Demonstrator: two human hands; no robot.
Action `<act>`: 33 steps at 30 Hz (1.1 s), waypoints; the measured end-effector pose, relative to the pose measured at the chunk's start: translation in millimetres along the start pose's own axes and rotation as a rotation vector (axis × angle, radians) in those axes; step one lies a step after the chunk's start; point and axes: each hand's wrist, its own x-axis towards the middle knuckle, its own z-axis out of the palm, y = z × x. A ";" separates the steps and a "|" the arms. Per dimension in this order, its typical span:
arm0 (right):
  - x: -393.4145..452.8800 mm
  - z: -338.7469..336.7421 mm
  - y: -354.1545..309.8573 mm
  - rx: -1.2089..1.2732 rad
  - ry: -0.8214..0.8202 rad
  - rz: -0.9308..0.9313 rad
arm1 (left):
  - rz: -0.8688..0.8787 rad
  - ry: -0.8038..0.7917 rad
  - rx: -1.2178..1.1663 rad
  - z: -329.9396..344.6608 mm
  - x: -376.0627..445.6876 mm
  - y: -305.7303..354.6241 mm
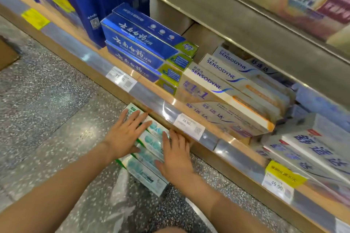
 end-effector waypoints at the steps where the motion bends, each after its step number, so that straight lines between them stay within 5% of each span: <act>1: 4.1 -4.6 -6.8 0.020 -0.062 0.052 | 0.000 -0.004 0.002 -5.3 2.3 0.5; 4: 15.3 -19.7 -23.6 -0.015 -0.119 0.152 | 0.003 -0.012 0.077 -12.2 10.5 4.6; 13: 14.5 -86.7 -30.6 -0.113 -0.025 -0.073 | 0.011 0.051 0.052 -76.0 -36.0 -23.3; 16: 4.6 -173.9 -54.7 -0.065 0.005 -0.244 | -0.040 0.179 -0.121 -144.8 -97.8 -54.7; 21: -6.7 -385.9 -114.0 -0.089 0.108 -0.572 | -0.407 0.265 -0.349 -322.2 -231.5 -96.4; 28: -62.7 -681.3 -210.3 -0.119 0.164 -0.915 | -0.774 0.330 -0.302 -583.3 -416.4 -119.7; 33: -132.3 -814.1 -266.0 -0.084 0.174 -1.215 | -1.018 0.331 -0.241 -711.8 -536.4 -73.8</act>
